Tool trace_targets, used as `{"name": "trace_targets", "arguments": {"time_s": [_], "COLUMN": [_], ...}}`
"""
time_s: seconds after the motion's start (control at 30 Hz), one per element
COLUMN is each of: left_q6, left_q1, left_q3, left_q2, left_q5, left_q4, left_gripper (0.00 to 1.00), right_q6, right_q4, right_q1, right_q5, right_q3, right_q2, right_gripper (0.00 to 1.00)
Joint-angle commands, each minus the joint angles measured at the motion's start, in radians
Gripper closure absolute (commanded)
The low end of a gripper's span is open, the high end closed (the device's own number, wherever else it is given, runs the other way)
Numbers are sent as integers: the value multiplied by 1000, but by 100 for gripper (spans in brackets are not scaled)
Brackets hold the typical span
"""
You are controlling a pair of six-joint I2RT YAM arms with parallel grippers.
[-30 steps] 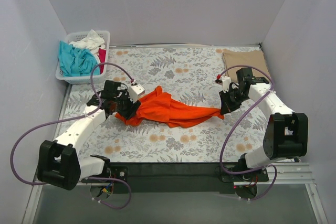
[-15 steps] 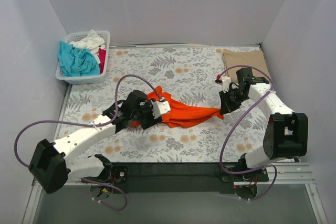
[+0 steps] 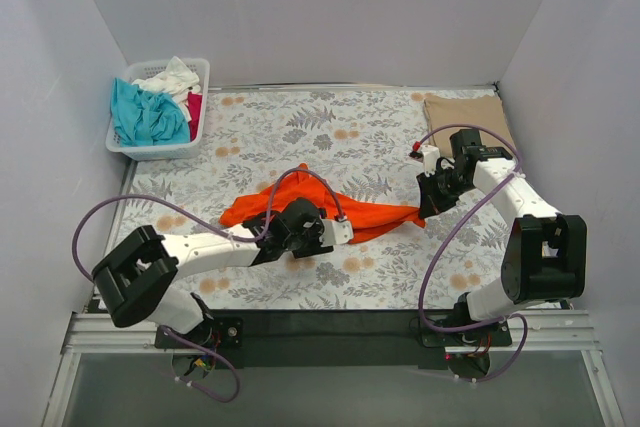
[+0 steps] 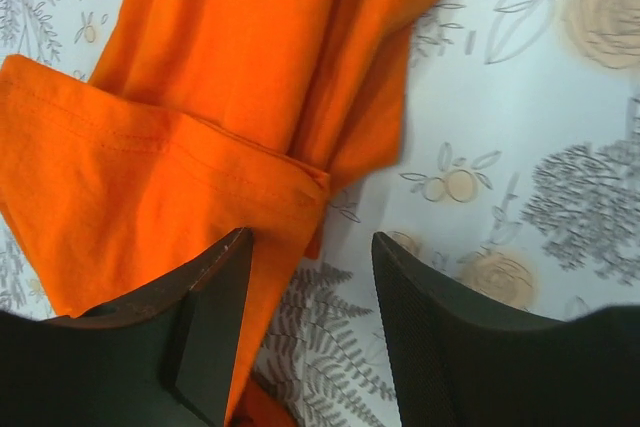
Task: Fold and stack the t-shirts
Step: Flatten the tshirt out
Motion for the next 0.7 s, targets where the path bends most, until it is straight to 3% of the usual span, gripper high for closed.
{"name": "trace_targets", "arguments": {"time_s": [0.0, 0.13, 0.3, 0.43, 0.67], "left_q6": [31, 34, 6, -41, -167], "left_q1": [0, -2, -2, 20, 173], "left_q3": [-2, 1, 15, 49, 182], "left_q2": [36, 54, -28, -136, -261], "left_q5": [-104, -148, -118, -62, 36], "left_q4": [147, 199, 130, -16, -193], "left_gripper": [52, 62, 91, 100, 100], "right_q6": [-1, -1, -9, -10, -12], "right_q4": [-5, -8, -8, -11, -21], "right_q1": [1, 1, -1, -1, -1], "right_q5": [-27, -30, -16, -10, 13], "right_q3": [7, 5, 5, 7, 26], "right_q2": [7, 9, 1, -5, -45], "right_gripper": [99, 99, 99, 99, 99]}}
